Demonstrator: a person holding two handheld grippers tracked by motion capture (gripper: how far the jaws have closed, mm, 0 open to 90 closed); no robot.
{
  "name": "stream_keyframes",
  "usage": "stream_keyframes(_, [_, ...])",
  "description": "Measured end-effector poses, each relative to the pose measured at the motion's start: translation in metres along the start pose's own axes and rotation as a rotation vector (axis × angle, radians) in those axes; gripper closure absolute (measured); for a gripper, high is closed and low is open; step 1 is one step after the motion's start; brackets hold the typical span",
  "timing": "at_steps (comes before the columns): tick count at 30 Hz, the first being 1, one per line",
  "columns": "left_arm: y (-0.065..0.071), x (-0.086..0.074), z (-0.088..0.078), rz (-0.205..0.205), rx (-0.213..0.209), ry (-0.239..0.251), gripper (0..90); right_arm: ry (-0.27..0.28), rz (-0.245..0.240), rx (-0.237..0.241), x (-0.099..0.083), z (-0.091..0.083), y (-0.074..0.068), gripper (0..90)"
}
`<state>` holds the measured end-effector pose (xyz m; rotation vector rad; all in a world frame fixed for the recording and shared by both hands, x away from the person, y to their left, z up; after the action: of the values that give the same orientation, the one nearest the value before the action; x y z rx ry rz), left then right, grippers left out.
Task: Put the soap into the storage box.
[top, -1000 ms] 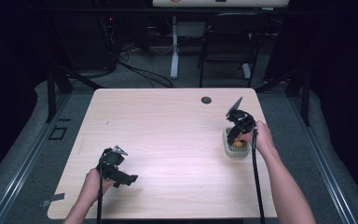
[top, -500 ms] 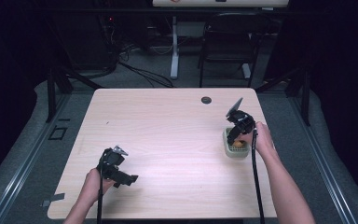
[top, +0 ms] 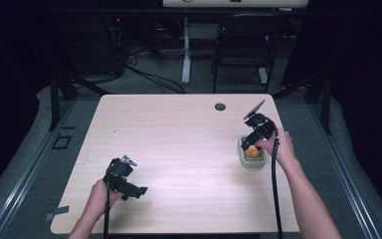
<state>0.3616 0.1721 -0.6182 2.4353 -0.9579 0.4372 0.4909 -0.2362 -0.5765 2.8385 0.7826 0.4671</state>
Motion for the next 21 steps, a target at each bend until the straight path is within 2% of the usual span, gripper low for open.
stream_keyframes(6, [0.0, 0.0, 0.0, 0.0, -0.001, 0.001, 0.0, 0.017, -0.007, 0.01, -0.002, -0.011, -0.005, 6.4])
stream_keyframes(9, [0.0, 0.0, 0.0, 0.0, -0.002, 0.002, 0.0, 0.032, -0.01, 0.041, -0.005, -0.022, -0.01, 2.2])
stream_keyframes(15, [0.0, 0.0, 0.0, 0.002, -0.001, 0.002, 0.0, 0.049, -0.031, 0.04, -0.014, -0.035, -0.016, 1.1])
stream_keyframes(18, [0.001, 0.0, 0.0, 0.002, -0.001, 0.0, 0.0, 0.061, -0.019, 0.046, -0.019, -0.04, -0.021, 0.9])
stream_keyframes(21, [0.001, 0.0, 0.0, 0.0, -0.001, 0.0, 0.0, 0.065, -0.027, 0.039, -0.024, -0.043, -0.023, 0.9])
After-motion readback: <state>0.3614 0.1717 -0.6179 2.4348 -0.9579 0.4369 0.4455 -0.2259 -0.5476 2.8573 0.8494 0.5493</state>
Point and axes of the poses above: each handheld gripper's, and its own axes: z roughly forward along the jaws, x roughly out of its top, y roughly to its right, the point moved 9 cm from there along z, roughly forward along the jaws, and after that the axes turned 15 degrees about -x, right-handed, at the moved point
